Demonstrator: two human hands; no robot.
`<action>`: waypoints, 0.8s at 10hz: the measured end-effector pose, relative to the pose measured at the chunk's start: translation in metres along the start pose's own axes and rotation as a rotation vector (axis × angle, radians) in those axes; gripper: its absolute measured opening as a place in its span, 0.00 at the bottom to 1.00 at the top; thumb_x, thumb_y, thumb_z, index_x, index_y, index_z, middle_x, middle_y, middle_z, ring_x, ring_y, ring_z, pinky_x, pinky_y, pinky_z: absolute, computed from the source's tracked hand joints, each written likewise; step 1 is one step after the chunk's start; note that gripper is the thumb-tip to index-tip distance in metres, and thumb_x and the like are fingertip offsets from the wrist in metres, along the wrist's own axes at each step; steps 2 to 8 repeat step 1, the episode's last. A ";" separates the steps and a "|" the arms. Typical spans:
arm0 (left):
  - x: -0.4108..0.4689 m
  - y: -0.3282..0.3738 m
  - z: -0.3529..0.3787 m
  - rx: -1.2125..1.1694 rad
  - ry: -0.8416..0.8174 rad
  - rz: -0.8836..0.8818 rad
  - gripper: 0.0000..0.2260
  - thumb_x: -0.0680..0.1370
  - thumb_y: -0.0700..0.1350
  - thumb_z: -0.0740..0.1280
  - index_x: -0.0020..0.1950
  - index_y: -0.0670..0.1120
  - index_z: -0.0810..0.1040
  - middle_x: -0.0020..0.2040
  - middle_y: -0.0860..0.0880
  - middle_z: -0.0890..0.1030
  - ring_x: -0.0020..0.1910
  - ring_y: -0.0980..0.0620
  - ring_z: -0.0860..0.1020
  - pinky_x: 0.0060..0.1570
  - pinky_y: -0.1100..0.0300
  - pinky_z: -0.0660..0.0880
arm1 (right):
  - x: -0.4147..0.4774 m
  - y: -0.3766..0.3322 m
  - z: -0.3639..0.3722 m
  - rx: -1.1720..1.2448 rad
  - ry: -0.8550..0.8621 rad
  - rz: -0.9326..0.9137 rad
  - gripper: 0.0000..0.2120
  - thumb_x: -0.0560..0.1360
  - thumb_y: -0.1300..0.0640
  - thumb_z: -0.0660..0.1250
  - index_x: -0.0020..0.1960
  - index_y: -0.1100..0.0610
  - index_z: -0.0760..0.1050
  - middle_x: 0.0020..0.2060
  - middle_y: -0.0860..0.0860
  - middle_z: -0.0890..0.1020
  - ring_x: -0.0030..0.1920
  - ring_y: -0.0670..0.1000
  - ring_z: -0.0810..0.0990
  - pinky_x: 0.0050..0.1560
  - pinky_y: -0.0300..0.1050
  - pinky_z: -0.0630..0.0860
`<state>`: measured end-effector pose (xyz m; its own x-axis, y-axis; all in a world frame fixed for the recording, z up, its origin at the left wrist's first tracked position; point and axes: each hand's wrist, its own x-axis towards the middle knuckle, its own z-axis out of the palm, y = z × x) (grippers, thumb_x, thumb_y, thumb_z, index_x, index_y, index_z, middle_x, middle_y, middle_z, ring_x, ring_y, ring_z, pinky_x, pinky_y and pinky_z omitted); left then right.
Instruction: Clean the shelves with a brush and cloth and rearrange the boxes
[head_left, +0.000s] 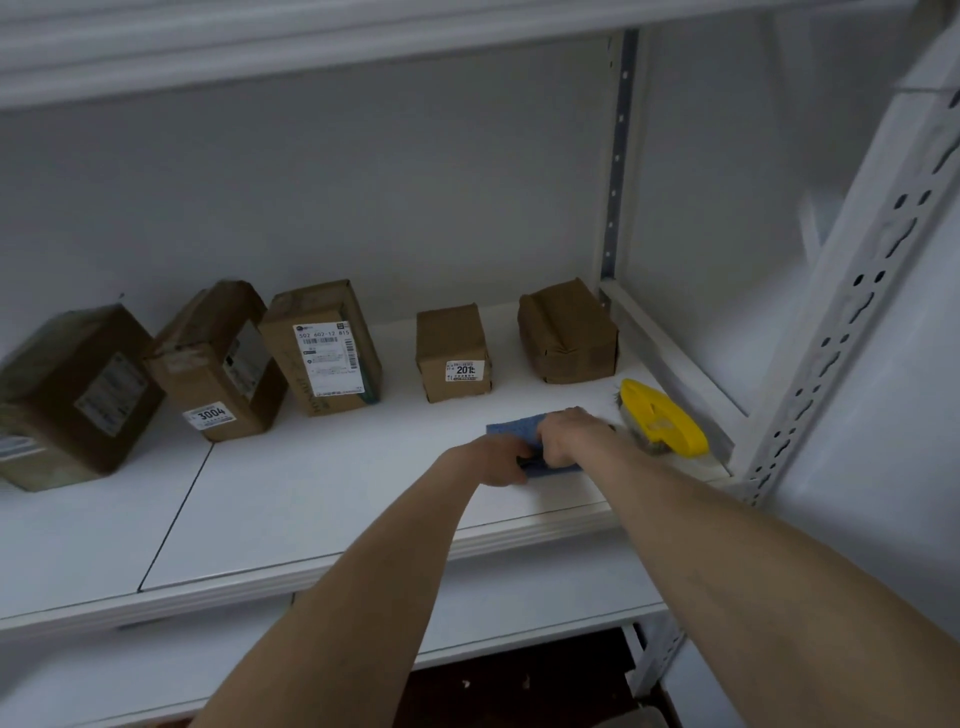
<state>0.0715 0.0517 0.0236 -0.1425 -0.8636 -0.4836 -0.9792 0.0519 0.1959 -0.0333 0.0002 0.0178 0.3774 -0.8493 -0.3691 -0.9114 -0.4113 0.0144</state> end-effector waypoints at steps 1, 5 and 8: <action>-0.002 0.001 0.001 0.045 -0.034 -0.040 0.16 0.80 0.42 0.60 0.66 0.40 0.72 0.62 0.41 0.76 0.60 0.43 0.74 0.57 0.56 0.70 | -0.003 -0.003 -0.001 -0.015 0.035 0.006 0.17 0.77 0.55 0.62 0.64 0.58 0.73 0.61 0.56 0.76 0.60 0.56 0.74 0.56 0.45 0.69; -0.002 0.001 0.001 0.045 -0.034 -0.040 0.16 0.80 0.42 0.60 0.66 0.40 0.72 0.62 0.41 0.76 0.60 0.43 0.74 0.57 0.56 0.70 | -0.003 -0.003 -0.001 -0.015 0.035 0.006 0.17 0.77 0.55 0.62 0.64 0.58 0.73 0.61 0.56 0.76 0.60 0.56 0.74 0.56 0.45 0.69; -0.002 0.001 0.001 0.045 -0.034 -0.040 0.16 0.80 0.42 0.60 0.66 0.40 0.72 0.62 0.41 0.76 0.60 0.43 0.74 0.57 0.56 0.70 | -0.003 -0.003 -0.001 -0.015 0.035 0.006 0.17 0.77 0.55 0.62 0.64 0.58 0.73 0.61 0.56 0.76 0.60 0.56 0.74 0.56 0.45 0.69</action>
